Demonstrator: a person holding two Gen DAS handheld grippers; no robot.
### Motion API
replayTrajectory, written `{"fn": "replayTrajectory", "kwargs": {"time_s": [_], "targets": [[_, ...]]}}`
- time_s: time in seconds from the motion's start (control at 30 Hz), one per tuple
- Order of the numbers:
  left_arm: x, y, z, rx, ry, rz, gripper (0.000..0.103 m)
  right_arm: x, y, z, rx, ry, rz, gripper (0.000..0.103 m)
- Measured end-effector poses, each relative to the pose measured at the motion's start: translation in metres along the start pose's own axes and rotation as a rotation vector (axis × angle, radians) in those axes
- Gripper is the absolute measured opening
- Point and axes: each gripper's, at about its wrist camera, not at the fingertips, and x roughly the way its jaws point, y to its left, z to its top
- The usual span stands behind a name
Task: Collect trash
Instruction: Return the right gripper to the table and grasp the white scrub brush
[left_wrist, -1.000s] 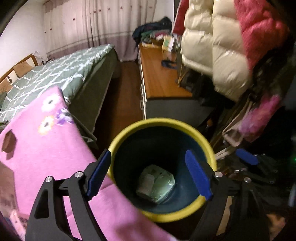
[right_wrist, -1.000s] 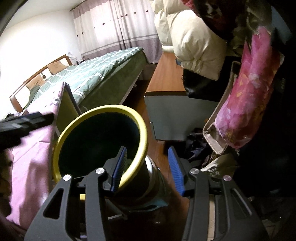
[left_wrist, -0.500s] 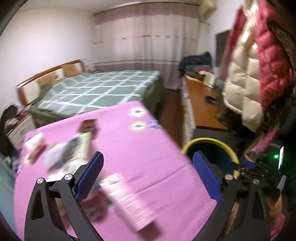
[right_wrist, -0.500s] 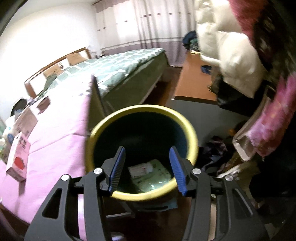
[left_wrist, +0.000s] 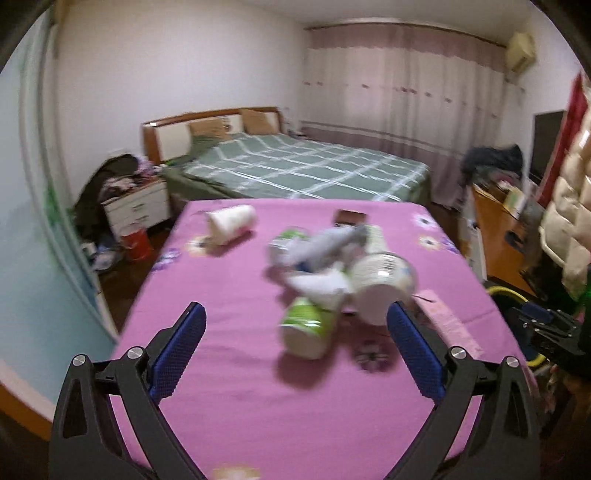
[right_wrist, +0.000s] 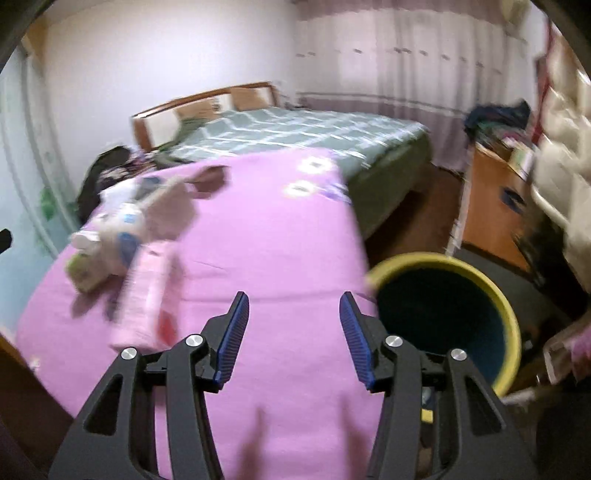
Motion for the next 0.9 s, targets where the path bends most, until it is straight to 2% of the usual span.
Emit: {"fn": "replayTrajectory", "kwargs": {"time_s": [0.1, 0.37, 0.53, 0.63, 0.77, 0.9], "targets": [[-0.011, 0.024, -0.005, -0.016, -0.022, 0.039, 0.097, 0.002, 0.034, 0.018, -0.052, -0.016, 0.077, 0.049], [-0.009, 0.038, -0.013, -0.036, -0.001, 0.054, 0.098, 0.024, 0.099, 0.077, -0.131, -0.052, 0.21, 0.049], [-0.009, 0.039, -0.013, -0.038, -0.007, 0.063, 0.098, 0.054, 0.152, 0.105, -0.246, -0.004, 0.266, 0.049], [-0.009, 0.041, -0.012, -0.04, -0.012, 0.075, 0.098, 0.079, 0.178, 0.116, -0.237, 0.063, 0.317, 0.049], [-0.004, 0.045, -0.013, -0.046, 0.004, 0.077, 0.098, 0.108, 0.203, 0.124, -0.205, 0.114, 0.309, 0.049], [-0.002, 0.049, -0.016, -0.041, 0.014, 0.079, 0.098, 0.138, 0.212, 0.127, -0.163, 0.175, 0.273, 0.049]]}}
